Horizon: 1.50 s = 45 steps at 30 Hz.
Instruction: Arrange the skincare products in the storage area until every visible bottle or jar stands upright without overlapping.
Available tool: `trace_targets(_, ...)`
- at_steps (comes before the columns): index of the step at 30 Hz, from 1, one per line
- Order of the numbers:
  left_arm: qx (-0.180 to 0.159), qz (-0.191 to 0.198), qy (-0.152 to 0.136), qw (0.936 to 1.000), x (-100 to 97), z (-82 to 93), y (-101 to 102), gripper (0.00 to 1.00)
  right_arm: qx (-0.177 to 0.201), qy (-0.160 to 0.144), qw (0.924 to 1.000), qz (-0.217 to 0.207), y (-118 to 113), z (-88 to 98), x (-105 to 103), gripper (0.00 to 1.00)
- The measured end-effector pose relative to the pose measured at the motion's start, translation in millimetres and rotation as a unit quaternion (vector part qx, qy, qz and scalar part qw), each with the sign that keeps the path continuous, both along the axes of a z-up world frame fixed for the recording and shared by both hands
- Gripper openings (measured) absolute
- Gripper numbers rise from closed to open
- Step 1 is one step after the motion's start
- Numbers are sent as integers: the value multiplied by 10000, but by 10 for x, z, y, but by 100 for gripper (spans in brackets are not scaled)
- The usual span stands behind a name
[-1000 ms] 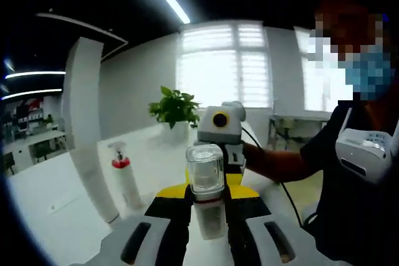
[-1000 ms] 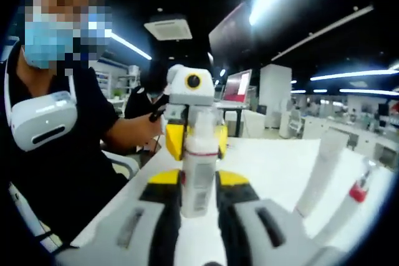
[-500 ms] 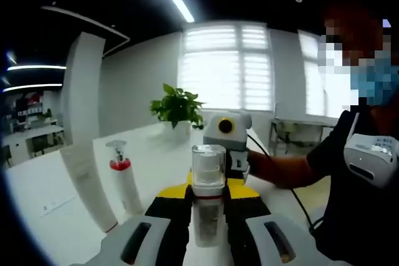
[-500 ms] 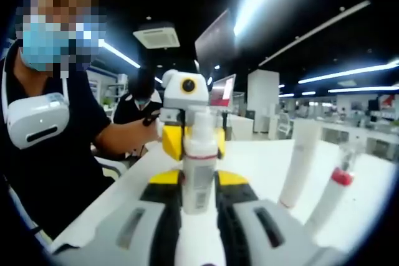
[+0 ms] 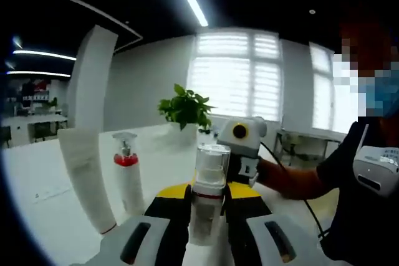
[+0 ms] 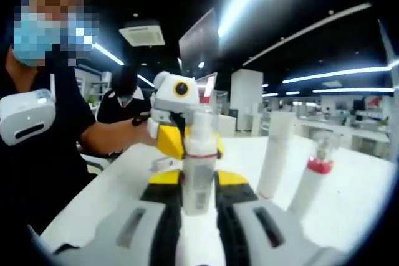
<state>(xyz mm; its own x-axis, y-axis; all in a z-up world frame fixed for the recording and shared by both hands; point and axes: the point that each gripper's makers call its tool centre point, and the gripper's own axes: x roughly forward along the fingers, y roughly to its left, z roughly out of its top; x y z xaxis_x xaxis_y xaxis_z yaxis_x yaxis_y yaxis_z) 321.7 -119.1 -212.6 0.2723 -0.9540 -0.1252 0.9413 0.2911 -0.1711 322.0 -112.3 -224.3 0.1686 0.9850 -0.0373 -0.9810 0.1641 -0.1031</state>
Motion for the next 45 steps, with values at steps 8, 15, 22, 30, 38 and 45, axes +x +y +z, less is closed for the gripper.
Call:
trace_targets(8,-229,192,201,9994,176,-94,-96,22,-59,62,9992,-380,-105,-80,181,18)
trace_targets(15,-391,323,311,9982,282,-126,-129,22,-100,32,9980,-628,-157,-113,287,18)
trace_targets(22,-569,472,469,9962,413,-176,-183,22,-142,42,9962,-863,-239,-164,417,18)
trace_targets(30,-682,571,539,9946,526,-233,-222,22,-198,40,9947,-1004,-288,-218,504,18)
trace_targets(38,-706,681,528,9938,615,-283,-262,23,-239,38,9933,-1126,-325,-275,582,18)
trace_targets(45,-732,777,518,9929,664,-349,-283,23,-299,46,9924,-1191,-343,-346,636,19)
